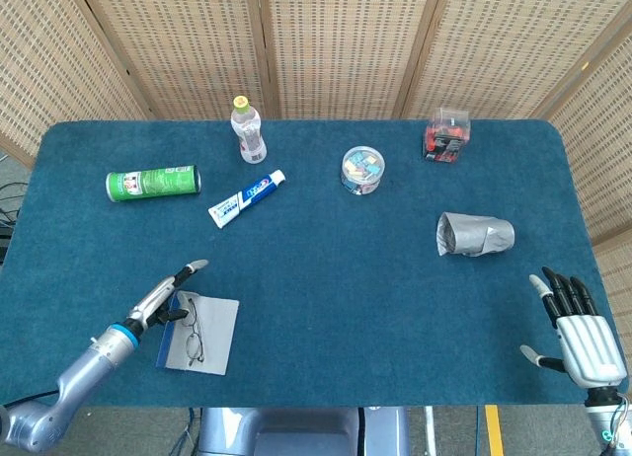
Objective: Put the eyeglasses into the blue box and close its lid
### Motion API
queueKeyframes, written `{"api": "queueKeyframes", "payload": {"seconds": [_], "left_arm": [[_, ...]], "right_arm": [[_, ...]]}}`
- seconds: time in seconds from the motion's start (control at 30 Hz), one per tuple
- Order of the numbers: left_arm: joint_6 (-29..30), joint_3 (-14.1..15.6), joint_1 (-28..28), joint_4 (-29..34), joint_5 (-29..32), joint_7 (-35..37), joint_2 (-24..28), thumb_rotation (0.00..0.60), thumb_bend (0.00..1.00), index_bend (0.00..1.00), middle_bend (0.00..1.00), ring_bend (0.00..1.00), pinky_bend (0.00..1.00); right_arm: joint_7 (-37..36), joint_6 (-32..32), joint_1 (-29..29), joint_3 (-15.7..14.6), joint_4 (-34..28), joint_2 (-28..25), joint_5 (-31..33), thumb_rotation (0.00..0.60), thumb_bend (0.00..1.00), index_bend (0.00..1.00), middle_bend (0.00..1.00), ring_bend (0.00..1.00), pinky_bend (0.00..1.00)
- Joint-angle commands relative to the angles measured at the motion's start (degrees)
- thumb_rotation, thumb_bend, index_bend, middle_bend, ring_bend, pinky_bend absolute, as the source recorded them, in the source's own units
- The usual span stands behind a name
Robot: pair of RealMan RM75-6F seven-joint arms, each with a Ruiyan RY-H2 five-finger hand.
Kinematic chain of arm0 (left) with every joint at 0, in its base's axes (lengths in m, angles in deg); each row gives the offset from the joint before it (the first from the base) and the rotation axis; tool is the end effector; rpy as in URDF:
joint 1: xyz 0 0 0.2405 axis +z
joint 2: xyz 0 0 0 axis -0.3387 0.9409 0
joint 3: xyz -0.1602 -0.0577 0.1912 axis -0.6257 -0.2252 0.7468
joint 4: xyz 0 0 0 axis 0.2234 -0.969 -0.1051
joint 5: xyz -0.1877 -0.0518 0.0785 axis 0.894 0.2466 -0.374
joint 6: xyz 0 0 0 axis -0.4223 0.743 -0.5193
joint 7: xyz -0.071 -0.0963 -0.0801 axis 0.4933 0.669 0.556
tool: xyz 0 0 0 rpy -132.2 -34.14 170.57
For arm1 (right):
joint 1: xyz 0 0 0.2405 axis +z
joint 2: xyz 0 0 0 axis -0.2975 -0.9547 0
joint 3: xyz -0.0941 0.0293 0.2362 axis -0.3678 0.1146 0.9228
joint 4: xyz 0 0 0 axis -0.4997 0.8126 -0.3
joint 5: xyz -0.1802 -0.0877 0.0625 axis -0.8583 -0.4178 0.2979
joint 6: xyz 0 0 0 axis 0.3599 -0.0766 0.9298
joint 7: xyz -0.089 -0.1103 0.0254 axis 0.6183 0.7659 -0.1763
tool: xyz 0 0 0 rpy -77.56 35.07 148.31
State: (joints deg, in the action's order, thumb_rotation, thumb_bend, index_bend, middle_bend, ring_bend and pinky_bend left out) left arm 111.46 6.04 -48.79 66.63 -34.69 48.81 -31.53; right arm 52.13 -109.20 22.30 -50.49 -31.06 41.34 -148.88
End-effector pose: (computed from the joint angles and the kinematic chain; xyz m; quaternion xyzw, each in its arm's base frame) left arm -0.2433 0.2661 0.0227 -0.5153 -0.7346 -0.3796 0.2253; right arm -0.3199 -0.1743 0.1544 0.6316 -0.3808 0.3749 0.5618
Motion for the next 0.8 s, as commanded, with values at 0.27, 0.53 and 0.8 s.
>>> {"api": "queueKeyframes", "payload": {"seconds": [0.27,0.53,0.8], "left_arm": [[6.5,1.4,5.4,-4.9,-6.2,14.7,-0.7,0.600,1.00,0.00,0.00,0.00,0.00],[7.4,3.2,5.6,-6.2,-9.5,18.2,-1.8,0.600,1.00,0.00,0.00,0.00,0.00],[6.5,3.6,5.1,-6.6,-9.0,17.2,-3.6,0.600,1.00,0.00,0.00,0.00,0.00]], "right_arm": [[0.1,0.0,0.0,0.0,-0.1,0.0,0.0,0.600,0.00,0.00,0.00,0.00,0.00],[0.0,0.1,0.0,0.0,-0.1,0.0,0.0,0.600,0.00,0.00,0.00,0.00,0.00],[-0.2,0.1,0.0,0.0,-0.1,-0.1,0.0,0.600,0.00,0.00,0.00,0.00,0.00]]}}
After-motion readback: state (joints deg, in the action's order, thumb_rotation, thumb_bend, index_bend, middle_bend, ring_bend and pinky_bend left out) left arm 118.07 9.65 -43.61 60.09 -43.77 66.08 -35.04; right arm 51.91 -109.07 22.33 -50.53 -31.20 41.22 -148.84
